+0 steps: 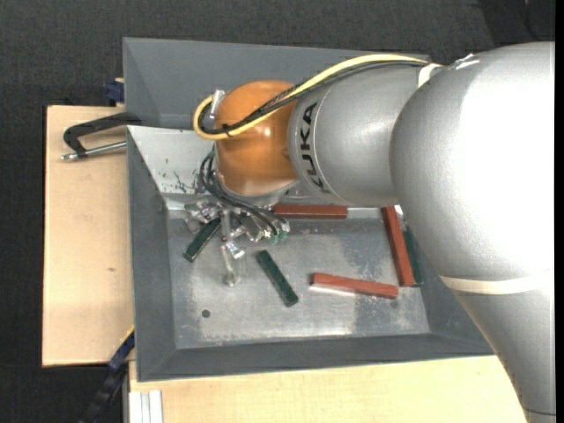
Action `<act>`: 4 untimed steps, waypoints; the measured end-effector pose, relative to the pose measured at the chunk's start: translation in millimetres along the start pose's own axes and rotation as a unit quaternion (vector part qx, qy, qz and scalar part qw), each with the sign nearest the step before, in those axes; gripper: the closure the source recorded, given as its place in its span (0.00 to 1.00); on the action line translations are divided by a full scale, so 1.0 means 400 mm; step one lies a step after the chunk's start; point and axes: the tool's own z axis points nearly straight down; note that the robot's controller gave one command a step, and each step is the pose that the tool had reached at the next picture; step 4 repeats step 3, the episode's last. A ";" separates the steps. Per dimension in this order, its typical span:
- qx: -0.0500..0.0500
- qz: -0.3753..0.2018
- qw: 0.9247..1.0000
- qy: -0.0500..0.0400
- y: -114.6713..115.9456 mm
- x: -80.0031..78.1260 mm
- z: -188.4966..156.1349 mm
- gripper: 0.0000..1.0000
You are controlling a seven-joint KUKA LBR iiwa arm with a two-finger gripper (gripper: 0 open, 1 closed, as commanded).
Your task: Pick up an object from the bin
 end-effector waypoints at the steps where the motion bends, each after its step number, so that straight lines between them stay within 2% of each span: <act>1: 0.000 -0.128 0.992 0.001 -0.016 0.025 0.013 1.00; 2: 0.000 -0.128 0.992 0.001 -0.017 0.025 0.013 1.00; 3: 0.001 -0.144 0.990 -0.001 -0.028 0.073 -0.350 1.00; 4: 0.001 -0.144 0.990 -0.001 -0.028 0.073 -0.350 1.00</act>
Offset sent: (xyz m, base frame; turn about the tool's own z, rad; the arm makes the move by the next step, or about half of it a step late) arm 0.0000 0.0000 0.0000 0.0000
